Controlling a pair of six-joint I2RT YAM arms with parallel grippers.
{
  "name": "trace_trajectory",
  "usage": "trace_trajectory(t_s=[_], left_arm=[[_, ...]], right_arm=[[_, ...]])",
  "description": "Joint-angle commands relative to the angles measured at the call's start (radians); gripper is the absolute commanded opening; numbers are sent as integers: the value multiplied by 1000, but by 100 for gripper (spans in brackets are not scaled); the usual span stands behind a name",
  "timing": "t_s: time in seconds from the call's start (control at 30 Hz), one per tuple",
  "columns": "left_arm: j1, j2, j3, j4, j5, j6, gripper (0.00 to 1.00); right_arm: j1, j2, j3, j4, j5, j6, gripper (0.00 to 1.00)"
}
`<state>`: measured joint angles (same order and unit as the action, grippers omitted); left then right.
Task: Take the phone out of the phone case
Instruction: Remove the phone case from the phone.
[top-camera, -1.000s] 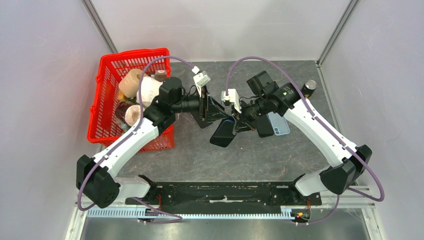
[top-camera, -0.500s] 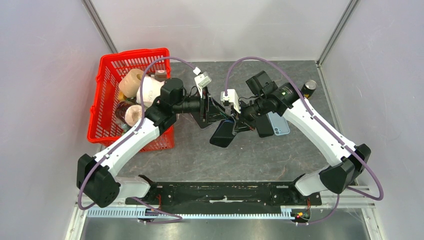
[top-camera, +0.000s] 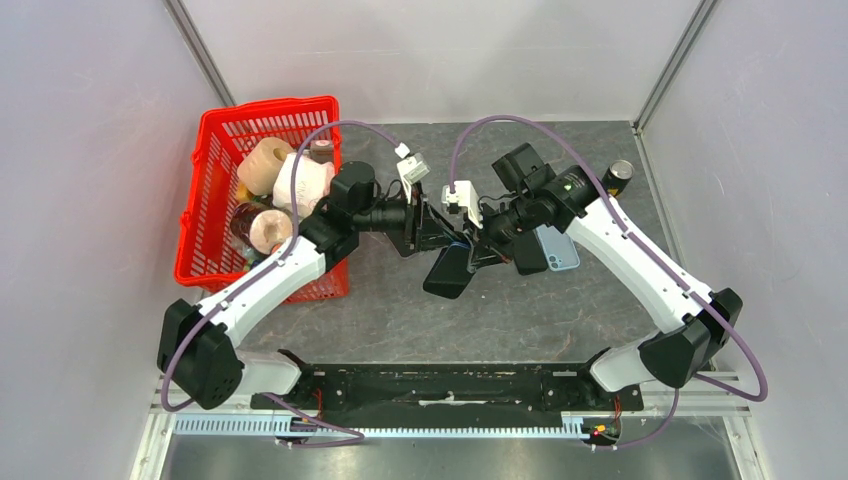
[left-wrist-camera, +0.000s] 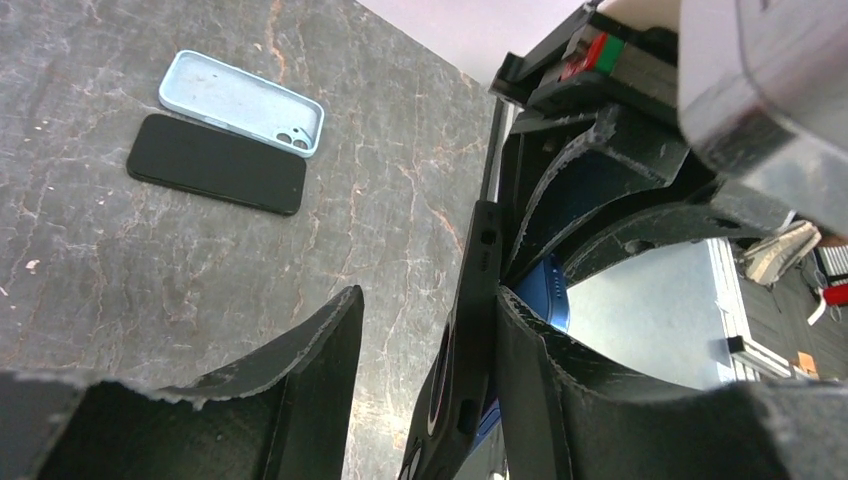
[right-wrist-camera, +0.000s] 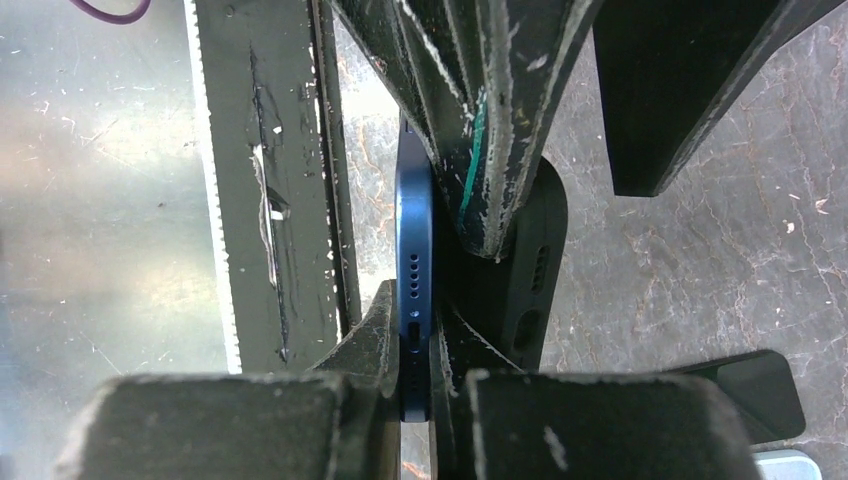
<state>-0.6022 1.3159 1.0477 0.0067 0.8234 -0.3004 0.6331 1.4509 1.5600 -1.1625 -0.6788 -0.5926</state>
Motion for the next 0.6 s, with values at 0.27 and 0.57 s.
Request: trace_trajectory(t_s=[0.27,0.57], left_arm=[[-31,50,-75,182,154,-131,3],[-24,163,85,-88,-226,2,2]], right_arm=[[-2,-63,39,113,13,29,0],[-72,-151,-3,113,-39,50,0]])
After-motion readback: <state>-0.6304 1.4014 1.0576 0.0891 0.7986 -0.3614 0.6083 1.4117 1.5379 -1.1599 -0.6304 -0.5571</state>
